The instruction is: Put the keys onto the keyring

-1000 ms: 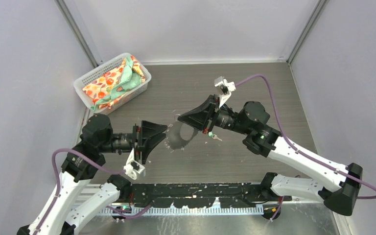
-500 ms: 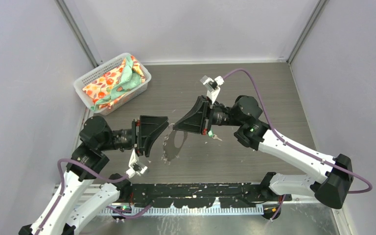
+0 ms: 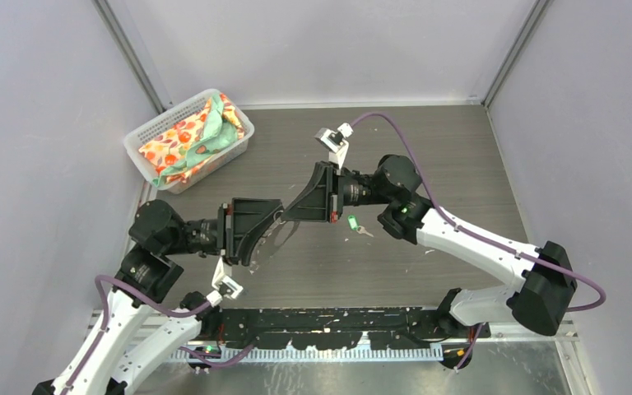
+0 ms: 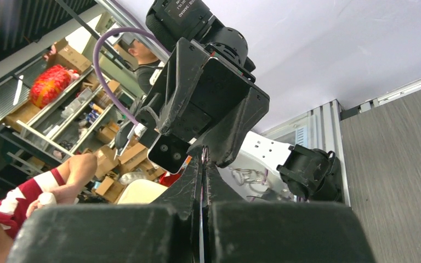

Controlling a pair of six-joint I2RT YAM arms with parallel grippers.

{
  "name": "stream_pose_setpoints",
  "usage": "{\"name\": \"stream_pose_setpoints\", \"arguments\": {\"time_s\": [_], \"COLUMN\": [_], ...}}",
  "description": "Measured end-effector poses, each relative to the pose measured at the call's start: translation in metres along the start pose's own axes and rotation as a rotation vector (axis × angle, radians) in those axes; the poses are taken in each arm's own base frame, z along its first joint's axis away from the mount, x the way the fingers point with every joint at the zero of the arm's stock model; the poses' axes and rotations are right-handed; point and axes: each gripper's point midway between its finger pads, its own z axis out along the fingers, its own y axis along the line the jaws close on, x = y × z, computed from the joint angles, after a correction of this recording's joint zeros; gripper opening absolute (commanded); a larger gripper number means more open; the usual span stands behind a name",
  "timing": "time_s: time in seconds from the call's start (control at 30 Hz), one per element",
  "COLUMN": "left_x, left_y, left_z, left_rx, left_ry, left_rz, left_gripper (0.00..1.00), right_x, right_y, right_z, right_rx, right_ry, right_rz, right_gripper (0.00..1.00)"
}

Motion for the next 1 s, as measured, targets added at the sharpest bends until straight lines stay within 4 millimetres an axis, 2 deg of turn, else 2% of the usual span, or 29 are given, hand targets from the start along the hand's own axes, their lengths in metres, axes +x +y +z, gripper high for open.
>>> {"name": "stream_pose_setpoints", "arguments": {"time_s": [0.23,0.37,0.57,0.63,0.73,0.77,0.87,0.93,1.0], "left_x": [-0.013,-0.018,-0.021,-0.022,-0.023,-0.024,-0.026,-0.027,-0.028], "left_y": [0.002,-0.005,-0.013,-0.015,-0.017,-0.017,-0.022,-0.024,-0.027], "left_z": [-0.005,-0.005,-0.006,-0.006,-0.007,-0.007,-0.008,-0.008,-0.008], "left_rx": [-0.004,0.015,0.048,0.057,0.068,0.074,0.09,0.098,0.107], "left_ry": [-0.025,-0.044,-0.052,-0.056,-0.061,-0.062,-0.067,-0.07,-0.074], "left_rz": [0.008,0.001,0.005,0.01,0.01,0.01,-0.003,-0.007,-0.008], "left_gripper": [0.21,0.21,0.19,0.14,0.02,0.01,0.01,0.19,0.26], "right_x": [-0.007,-0.01,-0.003,0.0,0.003,0.004,0.008,0.011,0.013], "right_y": [0.007,0.004,-0.002,-0.003,-0.004,-0.005,-0.006,-0.008,-0.011], "right_z": [-0.002,0.0,0.003,0.002,0.001,0.001,0.001,0.001,0.001], "right_rx": [-0.033,-0.034,-0.027,-0.021,-0.017,-0.016,-0.012,-0.013,-0.013], "right_ry": [0.002,0.01,0.064,0.082,0.111,0.122,0.158,0.181,0.202], "right_rz": [0.042,0.072,0.127,0.142,0.16,0.165,0.185,0.198,0.211], "right_gripper": [0.01,0.01,0.01,0.01,0.01,0.01,0.01,0.01,0.01]}}
